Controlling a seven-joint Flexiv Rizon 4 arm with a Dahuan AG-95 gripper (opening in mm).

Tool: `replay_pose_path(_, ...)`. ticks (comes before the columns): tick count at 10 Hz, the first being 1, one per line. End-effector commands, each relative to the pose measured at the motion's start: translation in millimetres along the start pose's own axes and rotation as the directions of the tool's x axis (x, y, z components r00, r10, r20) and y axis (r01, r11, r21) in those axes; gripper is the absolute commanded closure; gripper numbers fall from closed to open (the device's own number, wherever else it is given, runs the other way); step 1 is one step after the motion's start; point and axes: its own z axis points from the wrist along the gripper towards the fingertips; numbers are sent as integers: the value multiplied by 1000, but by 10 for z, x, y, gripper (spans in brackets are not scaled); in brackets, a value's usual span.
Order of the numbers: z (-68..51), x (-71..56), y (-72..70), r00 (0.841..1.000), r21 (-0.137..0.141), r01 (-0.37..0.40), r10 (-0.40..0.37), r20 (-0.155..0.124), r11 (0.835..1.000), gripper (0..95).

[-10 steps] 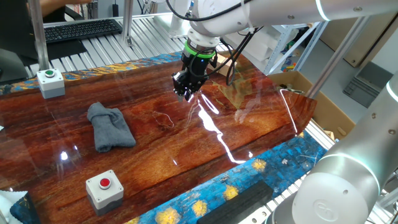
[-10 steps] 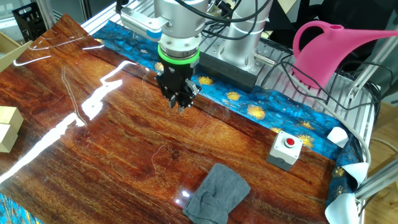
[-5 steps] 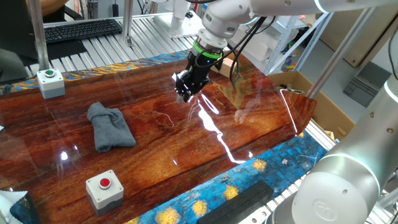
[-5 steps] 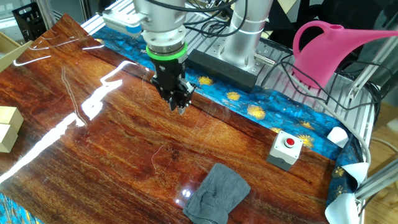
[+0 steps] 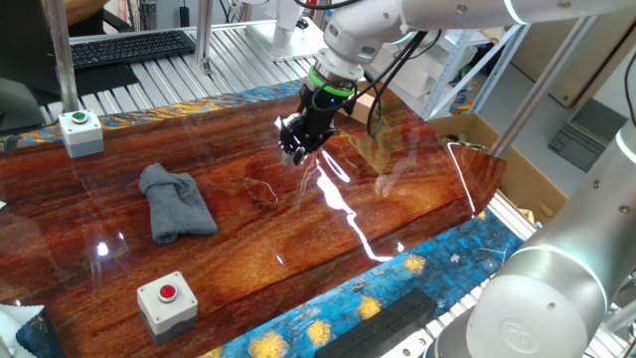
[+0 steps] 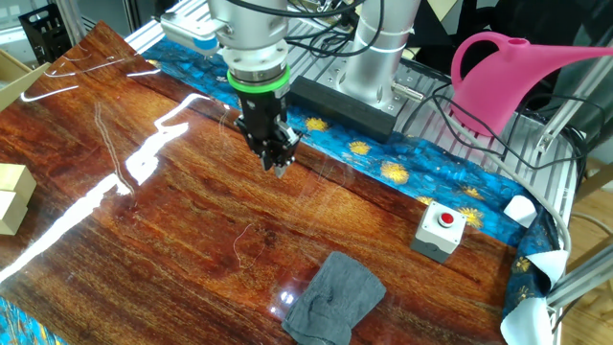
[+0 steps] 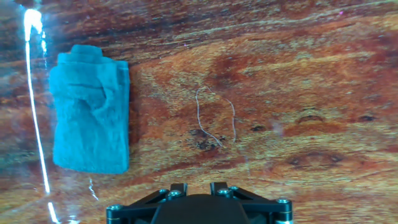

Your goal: Clean the table with a cloth

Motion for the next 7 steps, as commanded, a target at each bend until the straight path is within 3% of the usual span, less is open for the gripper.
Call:
replay_pose_path(1, 17, 1, 0, 985, -24, -171, 171, -9, 985, 950)
replay_pose_path(2, 17, 1, 0, 992, -21, -123, 123, -5, 992, 950)
replay_pose_path(3, 15, 3, 1, 991, -17, -132, 132, -6, 991, 950)
replay_pose_path(5, 13, 14, 16, 975, 4, -223, 223, 0, 975, 950)
replay_pose_path(6, 13, 14, 16, 976, 4, -218, 218, 1, 976, 950)
replay_pose_path(7, 9, 14, 15, 978, 21, -209, 209, 14, 978, 950)
